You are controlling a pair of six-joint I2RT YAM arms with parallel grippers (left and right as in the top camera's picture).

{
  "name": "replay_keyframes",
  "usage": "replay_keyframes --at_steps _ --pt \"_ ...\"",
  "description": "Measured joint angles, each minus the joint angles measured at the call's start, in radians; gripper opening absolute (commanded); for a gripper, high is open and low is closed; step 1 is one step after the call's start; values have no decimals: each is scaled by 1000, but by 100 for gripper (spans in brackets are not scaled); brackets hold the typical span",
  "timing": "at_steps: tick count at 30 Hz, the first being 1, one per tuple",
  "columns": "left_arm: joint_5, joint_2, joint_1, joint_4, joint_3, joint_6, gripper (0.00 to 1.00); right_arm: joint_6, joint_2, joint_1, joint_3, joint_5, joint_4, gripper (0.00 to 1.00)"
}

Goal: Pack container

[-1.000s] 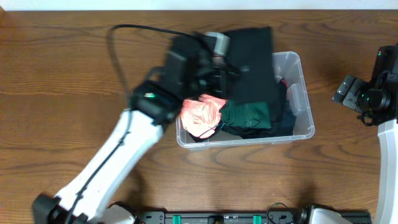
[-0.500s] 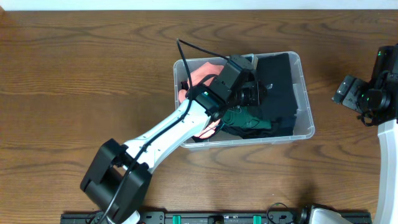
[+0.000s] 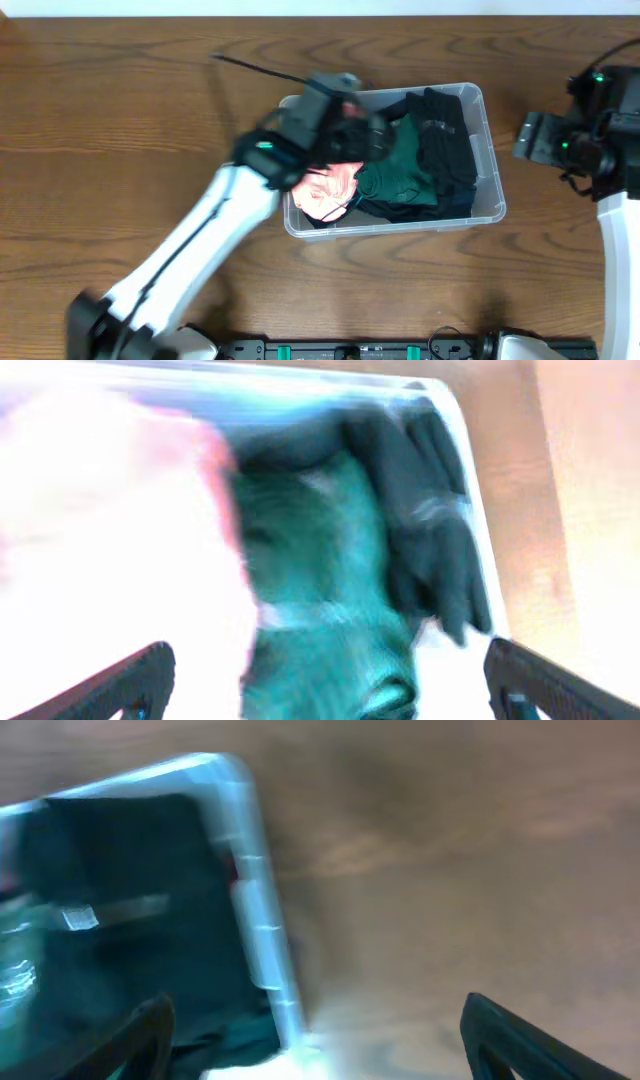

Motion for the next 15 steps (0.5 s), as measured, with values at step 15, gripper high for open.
replay_keyframes --at_steps 15 --pt "-132 -102 441 -276 2 44 98 -87 235 277 0 -104 140 71"
